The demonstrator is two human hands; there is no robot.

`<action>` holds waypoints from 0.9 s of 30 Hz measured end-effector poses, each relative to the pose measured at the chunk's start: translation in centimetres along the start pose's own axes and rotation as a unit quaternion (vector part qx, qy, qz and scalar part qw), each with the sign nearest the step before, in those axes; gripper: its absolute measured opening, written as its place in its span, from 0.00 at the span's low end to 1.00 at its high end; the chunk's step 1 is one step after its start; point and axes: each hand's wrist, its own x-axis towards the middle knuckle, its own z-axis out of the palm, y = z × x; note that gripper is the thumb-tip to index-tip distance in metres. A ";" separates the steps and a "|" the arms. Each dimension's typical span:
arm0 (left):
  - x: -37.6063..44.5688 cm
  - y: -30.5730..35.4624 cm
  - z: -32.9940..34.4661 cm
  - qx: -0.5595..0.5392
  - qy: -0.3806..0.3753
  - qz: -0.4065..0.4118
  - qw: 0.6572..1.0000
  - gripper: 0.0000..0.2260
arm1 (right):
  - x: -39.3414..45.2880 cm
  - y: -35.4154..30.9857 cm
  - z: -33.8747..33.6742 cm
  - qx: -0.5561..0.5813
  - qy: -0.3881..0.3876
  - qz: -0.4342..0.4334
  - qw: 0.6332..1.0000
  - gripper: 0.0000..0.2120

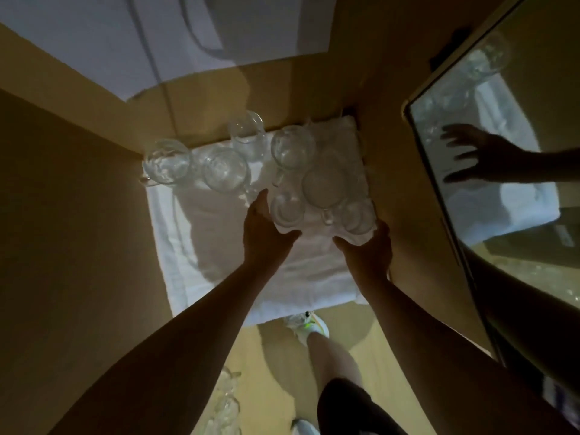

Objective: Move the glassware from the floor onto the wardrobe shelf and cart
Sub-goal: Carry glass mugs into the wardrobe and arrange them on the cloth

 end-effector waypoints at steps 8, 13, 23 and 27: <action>1.1 -0.3 1.2 0.000 0.029 0.055 0.998 0.35 | 1.2 0.5 1.2 0.054 0.045 -0.065 0.995 0.45; 0.2 -1.3 0.8 0.011 0.049 0.070 0.996 0.35 | 1.1 1.4 1.3 0.096 0.058 -0.032 0.993 0.44; -6.3 -2.0 -5.3 0.043 0.073 0.074 0.994 0.38 | -4.7 0.8 -3.4 0.056 0.024 -0.057 0.996 0.45; -10.1 -0.2 -8.7 0.029 0.107 0.097 0.989 0.38 | -8.3 -1.6 -5.9 0.076 0.000 -0.120 0.990 0.42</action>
